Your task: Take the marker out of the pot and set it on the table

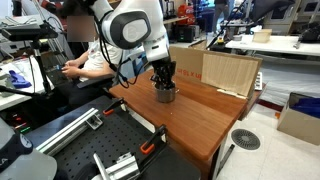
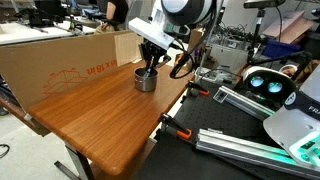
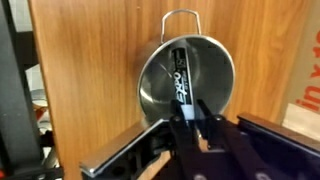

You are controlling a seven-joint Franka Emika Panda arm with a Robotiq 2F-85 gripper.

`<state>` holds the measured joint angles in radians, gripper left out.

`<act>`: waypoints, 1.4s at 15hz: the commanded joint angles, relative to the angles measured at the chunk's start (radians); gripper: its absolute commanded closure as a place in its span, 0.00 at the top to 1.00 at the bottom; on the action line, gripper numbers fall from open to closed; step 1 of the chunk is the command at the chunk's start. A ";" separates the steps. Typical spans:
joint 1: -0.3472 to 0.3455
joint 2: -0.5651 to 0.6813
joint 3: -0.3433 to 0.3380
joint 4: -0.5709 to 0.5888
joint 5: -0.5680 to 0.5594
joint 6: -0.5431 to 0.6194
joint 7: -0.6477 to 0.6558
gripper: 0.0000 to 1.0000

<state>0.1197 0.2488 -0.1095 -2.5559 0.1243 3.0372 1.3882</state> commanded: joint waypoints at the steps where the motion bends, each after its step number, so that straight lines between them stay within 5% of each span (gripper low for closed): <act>1: 0.028 0.015 -0.022 0.016 0.032 -0.005 -0.030 0.05; 8: -0.010 -0.052 0.027 -0.012 0.095 0.016 -0.089 0.05; 14: -0.090 -0.232 0.125 -0.054 0.329 -0.018 -0.264 0.05; 21: -0.053 -0.428 0.024 -0.039 0.628 -0.143 -0.495 0.05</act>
<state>0.0544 -0.1240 -0.0427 -2.5876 0.6667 2.9599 0.9806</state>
